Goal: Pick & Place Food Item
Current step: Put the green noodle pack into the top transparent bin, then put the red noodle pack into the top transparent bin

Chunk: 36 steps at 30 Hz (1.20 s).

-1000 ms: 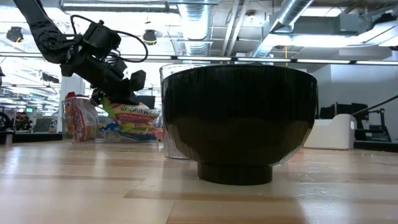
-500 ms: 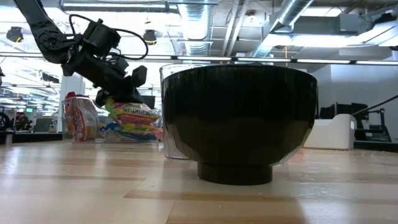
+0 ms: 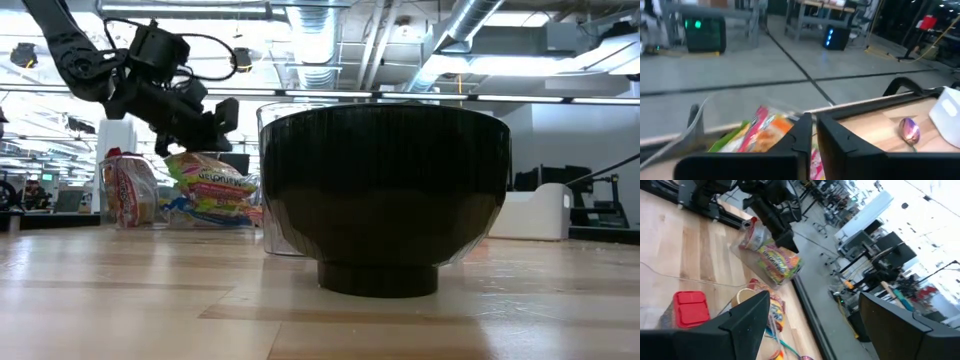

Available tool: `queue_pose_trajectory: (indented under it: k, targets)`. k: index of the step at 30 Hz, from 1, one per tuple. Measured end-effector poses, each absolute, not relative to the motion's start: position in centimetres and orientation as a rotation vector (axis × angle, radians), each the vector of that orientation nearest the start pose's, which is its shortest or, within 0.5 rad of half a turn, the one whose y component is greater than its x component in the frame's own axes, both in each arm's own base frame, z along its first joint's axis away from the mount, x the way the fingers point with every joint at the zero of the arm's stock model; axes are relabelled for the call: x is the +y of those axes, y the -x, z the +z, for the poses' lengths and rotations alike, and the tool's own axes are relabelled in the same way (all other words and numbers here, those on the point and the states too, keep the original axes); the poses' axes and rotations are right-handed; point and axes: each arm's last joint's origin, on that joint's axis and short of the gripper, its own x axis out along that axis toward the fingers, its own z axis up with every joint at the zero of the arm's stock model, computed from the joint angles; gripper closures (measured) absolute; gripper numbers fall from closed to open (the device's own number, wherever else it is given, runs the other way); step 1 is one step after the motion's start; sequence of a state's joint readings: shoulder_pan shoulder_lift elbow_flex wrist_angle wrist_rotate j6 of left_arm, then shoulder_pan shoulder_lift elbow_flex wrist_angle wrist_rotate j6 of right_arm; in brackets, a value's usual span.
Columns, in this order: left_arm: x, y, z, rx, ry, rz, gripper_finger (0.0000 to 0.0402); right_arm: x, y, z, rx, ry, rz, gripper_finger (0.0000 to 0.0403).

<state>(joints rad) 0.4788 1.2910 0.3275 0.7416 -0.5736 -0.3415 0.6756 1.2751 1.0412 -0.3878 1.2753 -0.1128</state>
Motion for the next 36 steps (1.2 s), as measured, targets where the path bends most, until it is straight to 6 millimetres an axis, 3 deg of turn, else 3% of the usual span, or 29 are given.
queue_pose_trajectory:
  k: [8, 14, 18, 23, 26, 30, 36]
  targets:
    - [8.7, -20.1, 20.4, -0.076, 0.098, 0.966, 0.0319, 14.4, -21.4, 31.4, 0.371, 0.634, -0.573, 0.0104]
    - [4.3, -19.8, 23.8, -0.193, -0.062, 0.509, 0.0286, 14.3, -21.3, 31.1, 0.384, 0.634, -0.568, 0.0104]
    - [1.8, -19.4, 24.5, -0.195, -0.174, 0.238, 0.0279, 14.0, -21.0, 30.8, 0.406, 0.628, -0.560, 0.0104]
    - [0.1, -19.5, 22.1, 0.079, -0.452, 0.108, 0.0278, 13.6, -21.0, 30.8, 0.412, 0.614, -0.570, 0.0104]
    - [-0.4, -19.8, 19.9, 0.275, -0.598, 0.124, 0.0285, 13.5, -20.9, 31.0, 0.407, 0.608, -0.572, 0.0104]
    - [-0.7, -20.6, 18.1, 0.403, -0.618, 0.213, 0.0286, 13.5, -20.8, 31.1, 0.404, 0.601, -0.569, 0.0104]
    - [-1.1, -21.7, 14.0, 0.621, -0.685, 0.289, 0.0257, 13.5, -20.6, 31.3, 0.397, 0.590, -0.565, 0.0104]
